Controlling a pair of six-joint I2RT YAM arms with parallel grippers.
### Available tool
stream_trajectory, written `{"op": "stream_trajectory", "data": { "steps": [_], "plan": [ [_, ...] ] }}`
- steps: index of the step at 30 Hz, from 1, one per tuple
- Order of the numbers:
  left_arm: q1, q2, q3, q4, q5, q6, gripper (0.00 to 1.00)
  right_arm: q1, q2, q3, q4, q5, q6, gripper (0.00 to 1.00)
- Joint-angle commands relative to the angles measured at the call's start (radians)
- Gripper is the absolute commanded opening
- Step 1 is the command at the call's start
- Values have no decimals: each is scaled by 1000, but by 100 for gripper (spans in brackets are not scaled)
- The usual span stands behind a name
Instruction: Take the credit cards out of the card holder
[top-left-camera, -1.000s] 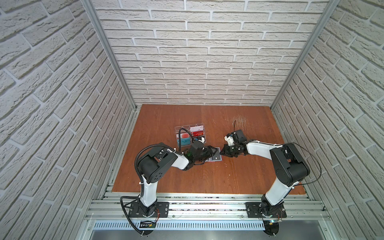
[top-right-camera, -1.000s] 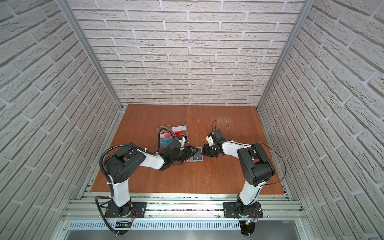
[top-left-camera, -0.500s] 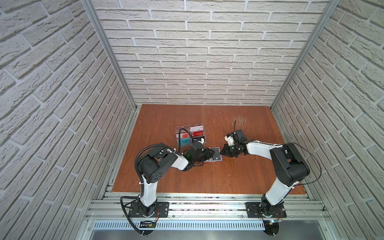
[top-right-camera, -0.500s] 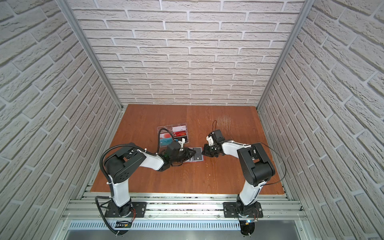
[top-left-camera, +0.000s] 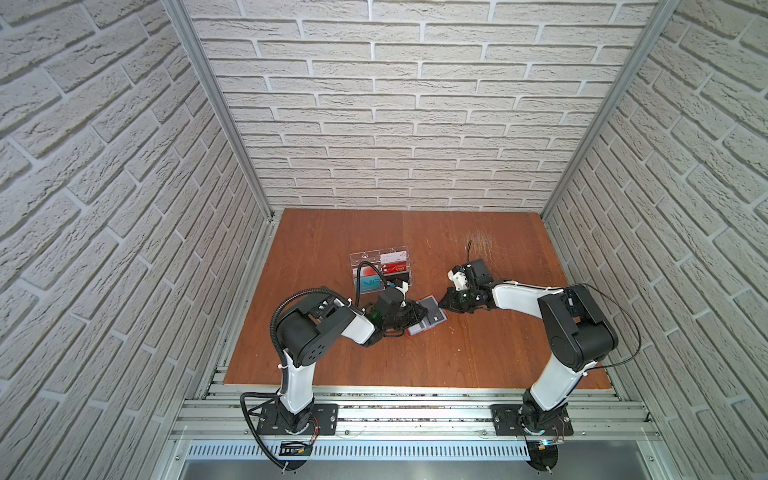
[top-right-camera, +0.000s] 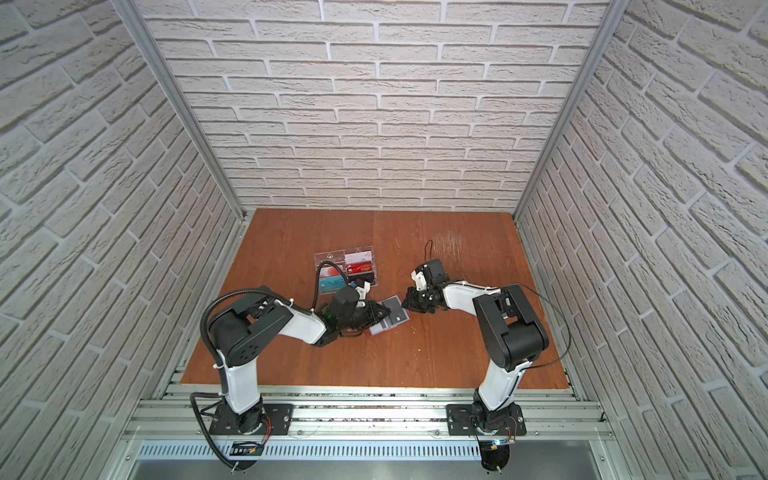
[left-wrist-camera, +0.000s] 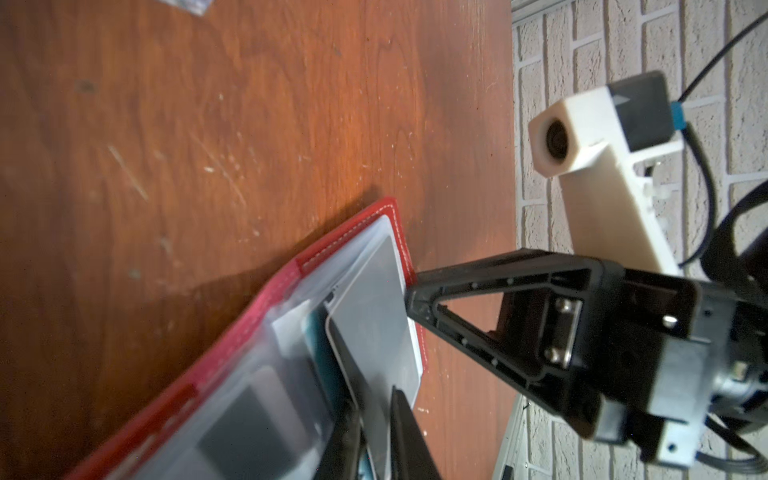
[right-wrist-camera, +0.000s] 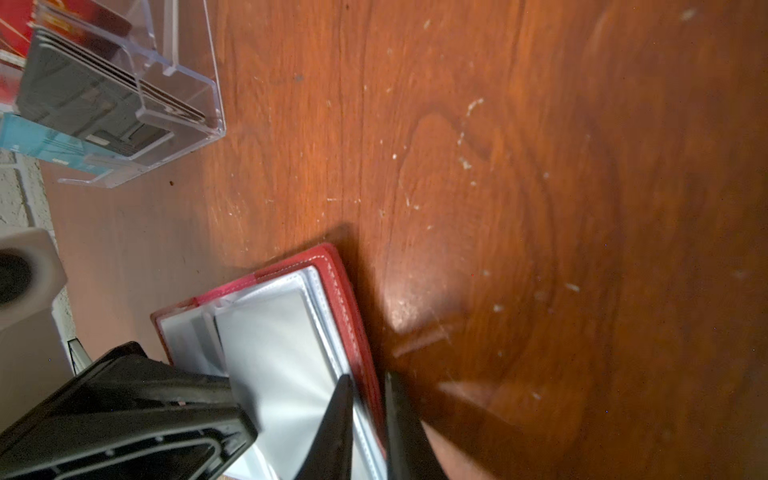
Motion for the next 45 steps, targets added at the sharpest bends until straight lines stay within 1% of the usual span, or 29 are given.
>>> {"op": "stream_trajectory", "data": {
  "steps": [1, 6, 9, 18, 24, 28, 31, 38, 45],
  "plan": [
    [-12, -9, -7, 127, 69, 24, 14, 31, 27, 1, 15, -76, 6, 17],
    [-6, -1, -15, 151, 73, 19, 11, 31, 31, 3, 18, -79, 8, 17],
    [-3, -2, -19, 149, 71, 23, 6, 31, 33, 3, 18, -77, 8, 17],
    [16, -16, -37, 136, 65, 40, 4, 32, 32, 3, 11, -70, 8, 17],
    [48, -15, -33, 99, 93, 65, 1, 31, 24, -1, 12, -65, 8, 17],
    [60, -35, -13, 33, 88, 101, 4, 31, 27, -1, 18, -74, 11, 17],
    [55, -32, 13, 2, 69, 102, 8, 32, 27, -3, 30, -79, 18, 17],
    [37, 14, 57, 26, -5, 49, 11, 31, 24, -10, 42, -87, 26, 17],
    [19, 54, 94, 62, -5, 25, 16, 31, 27, -9, 47, -100, 31, 17]
  ]
}}
